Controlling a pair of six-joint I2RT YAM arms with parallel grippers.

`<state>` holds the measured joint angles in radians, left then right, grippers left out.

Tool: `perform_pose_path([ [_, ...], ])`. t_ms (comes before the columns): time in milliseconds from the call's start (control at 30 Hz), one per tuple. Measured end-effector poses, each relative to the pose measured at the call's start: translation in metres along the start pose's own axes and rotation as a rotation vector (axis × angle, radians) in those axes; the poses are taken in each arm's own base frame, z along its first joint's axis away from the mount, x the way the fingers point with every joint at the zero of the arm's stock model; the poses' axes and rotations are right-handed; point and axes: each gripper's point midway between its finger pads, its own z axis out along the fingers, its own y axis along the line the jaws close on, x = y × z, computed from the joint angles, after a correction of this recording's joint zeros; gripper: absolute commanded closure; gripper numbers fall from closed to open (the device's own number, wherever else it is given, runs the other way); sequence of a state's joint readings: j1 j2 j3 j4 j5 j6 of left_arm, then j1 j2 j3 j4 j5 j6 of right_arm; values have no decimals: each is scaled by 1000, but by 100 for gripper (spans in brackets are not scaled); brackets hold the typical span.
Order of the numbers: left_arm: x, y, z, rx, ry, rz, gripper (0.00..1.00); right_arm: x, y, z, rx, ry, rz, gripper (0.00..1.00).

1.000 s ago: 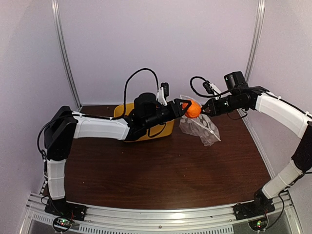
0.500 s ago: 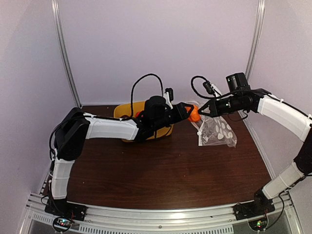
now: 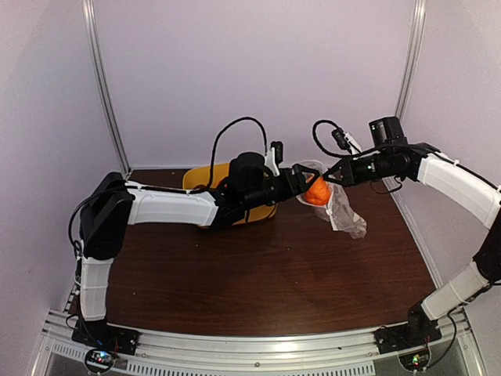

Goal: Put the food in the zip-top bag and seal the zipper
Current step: Place the fake fruit in the zipper food storage bag.

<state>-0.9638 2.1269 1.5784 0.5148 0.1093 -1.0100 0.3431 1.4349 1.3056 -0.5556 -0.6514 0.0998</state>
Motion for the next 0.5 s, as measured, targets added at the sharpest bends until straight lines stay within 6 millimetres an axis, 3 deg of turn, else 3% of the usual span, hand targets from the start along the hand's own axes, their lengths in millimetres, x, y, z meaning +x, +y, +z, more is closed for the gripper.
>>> perform_pose_path([
  [100,-5,-20,-11,16,2,35,17,-2,-7,-3,13,-7,6,100],
  [300,-34,-72,-34,102,-22,178,17,-1,-10,-4,20,-9,-3,100],
  [433,-45,-85,-50,74,-7,297,18,1,-17,-4,32,-9,5,100],
  [500,-51,-81,-59,17,7,353,18,2,-23,-6,43,-12,14,100],
])
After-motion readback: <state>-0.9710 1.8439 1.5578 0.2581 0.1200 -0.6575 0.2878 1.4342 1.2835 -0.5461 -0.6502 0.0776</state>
